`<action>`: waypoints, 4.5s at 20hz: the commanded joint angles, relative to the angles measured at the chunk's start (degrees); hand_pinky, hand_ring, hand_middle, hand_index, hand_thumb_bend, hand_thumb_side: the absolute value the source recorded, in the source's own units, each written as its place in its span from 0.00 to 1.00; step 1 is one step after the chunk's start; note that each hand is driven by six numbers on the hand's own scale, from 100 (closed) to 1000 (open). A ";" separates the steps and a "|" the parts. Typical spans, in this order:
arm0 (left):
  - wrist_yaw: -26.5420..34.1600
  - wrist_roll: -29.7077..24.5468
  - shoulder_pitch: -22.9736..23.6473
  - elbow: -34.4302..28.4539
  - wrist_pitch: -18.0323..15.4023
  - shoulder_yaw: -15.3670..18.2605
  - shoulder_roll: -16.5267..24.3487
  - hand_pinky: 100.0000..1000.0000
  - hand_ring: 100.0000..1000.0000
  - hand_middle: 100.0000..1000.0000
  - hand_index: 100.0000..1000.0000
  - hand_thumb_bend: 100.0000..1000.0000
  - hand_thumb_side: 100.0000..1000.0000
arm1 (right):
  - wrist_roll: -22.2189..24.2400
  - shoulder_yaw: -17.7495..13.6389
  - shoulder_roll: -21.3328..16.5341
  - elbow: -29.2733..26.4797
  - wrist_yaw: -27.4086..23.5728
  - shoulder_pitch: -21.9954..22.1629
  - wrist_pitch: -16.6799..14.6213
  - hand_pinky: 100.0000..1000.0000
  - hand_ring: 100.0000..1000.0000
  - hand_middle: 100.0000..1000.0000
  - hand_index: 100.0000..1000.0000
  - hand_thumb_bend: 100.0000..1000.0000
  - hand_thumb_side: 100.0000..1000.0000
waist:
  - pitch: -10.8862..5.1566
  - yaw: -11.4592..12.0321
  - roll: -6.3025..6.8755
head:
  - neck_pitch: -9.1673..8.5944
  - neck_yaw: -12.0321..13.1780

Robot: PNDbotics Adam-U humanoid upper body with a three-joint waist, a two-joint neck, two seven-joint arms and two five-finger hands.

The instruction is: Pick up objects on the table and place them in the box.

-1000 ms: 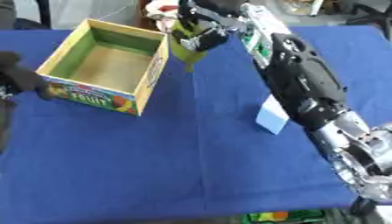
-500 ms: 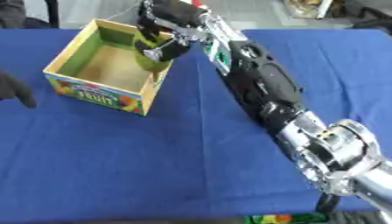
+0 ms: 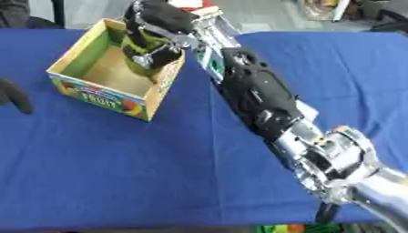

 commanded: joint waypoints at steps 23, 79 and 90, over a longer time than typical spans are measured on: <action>-0.22 0.50 -0.97 -1.16 0.41 -0.09 0.12 0.36 0.46 0.35 0.68 0.00 0.72 | 6.28 -1.07 -0.56 0.86 6.80 -0.67 1.99 0.91 0.93 0.99 1.00 0.00 0.73 | -1.13 0.05 -0.32 | -0.79 0.59; -5.76 5.30 1.89 -0.11 0.18 2.81 2.58 0.33 0.45 0.33 0.67 0.00 0.73 | 49.43 12.23 -39.35 -28.84 -58.75 21.23 -6.85 0.94 0.96 0.98 1.00 0.00 0.76 | 0.23 -12.86 -1.64 | -0.34 7.02; -6.21 5.76 1.79 -0.07 0.16 2.83 2.64 0.33 0.44 0.33 0.67 0.00 0.72 | 50.10 13.13 -37.48 -26.01 -54.22 23.67 -7.34 0.94 0.96 0.99 1.00 0.00 0.87 | 0.22 -12.88 -1.45 | -1.00 6.06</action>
